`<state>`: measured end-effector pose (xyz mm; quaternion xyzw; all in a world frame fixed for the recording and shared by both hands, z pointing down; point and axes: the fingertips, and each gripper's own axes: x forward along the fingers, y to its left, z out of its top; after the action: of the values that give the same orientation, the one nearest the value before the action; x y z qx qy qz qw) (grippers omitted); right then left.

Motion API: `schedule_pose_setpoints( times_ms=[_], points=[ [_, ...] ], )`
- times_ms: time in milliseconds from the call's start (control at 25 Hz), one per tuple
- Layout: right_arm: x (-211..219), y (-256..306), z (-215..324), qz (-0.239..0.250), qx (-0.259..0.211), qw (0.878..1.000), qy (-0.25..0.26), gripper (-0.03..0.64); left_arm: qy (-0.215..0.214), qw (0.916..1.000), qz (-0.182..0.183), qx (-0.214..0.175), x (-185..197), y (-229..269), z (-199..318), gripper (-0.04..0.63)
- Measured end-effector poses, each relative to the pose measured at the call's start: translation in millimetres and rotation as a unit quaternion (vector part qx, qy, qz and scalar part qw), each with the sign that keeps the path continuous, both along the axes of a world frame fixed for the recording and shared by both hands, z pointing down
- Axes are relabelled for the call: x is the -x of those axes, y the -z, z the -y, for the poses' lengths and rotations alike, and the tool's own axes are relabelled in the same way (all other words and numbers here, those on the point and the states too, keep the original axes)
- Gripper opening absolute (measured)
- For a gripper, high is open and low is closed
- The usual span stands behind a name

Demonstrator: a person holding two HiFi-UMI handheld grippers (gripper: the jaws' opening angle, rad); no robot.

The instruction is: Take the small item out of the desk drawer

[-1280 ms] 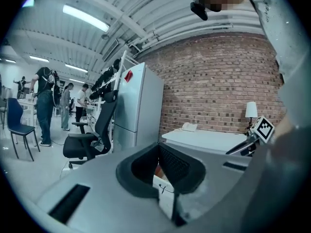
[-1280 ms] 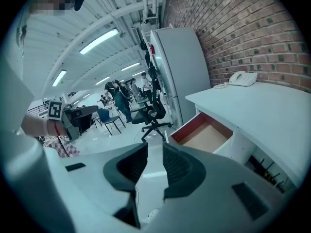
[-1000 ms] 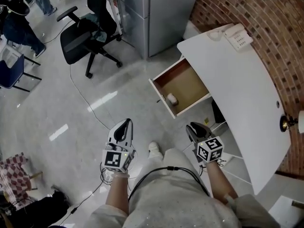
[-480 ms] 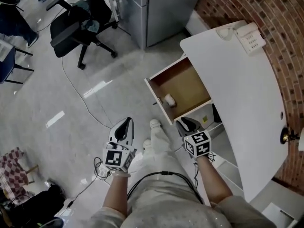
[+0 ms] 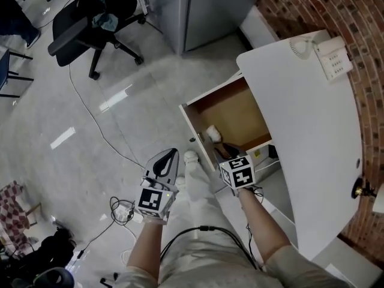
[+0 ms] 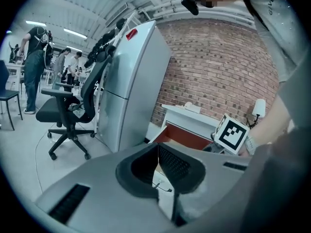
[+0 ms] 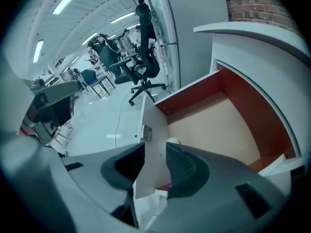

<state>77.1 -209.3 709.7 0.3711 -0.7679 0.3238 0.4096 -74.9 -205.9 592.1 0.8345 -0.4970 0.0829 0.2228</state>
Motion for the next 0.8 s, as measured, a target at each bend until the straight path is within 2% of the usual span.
schedule_pose_setpoints(
  times_ms=[120, 400, 800],
  points=[
    [-1.5, -16.8, 14.7, -0.017, 0.016, 1.0, 0.002, 0.144, -0.01, 0.9999, 0.002, 0.007, -5.8, -12.1, 7.5, 0.006],
    [-7.0, -63.2, 36.3, -0.051, 0.06, 0.997, 0.006, 0.169, -0.003, 0.9996, 0.011, 0.027, -5.8, -39.9, 26.3, 0.006],
    [-5.9, -110.6, 47.1, -0.078, 0.117, 0.989, 0.041, 0.195, 0.003, 0.9989, 0.019, 0.043, -2.9, -66.5, 47.3, 0.006]
  ],
)
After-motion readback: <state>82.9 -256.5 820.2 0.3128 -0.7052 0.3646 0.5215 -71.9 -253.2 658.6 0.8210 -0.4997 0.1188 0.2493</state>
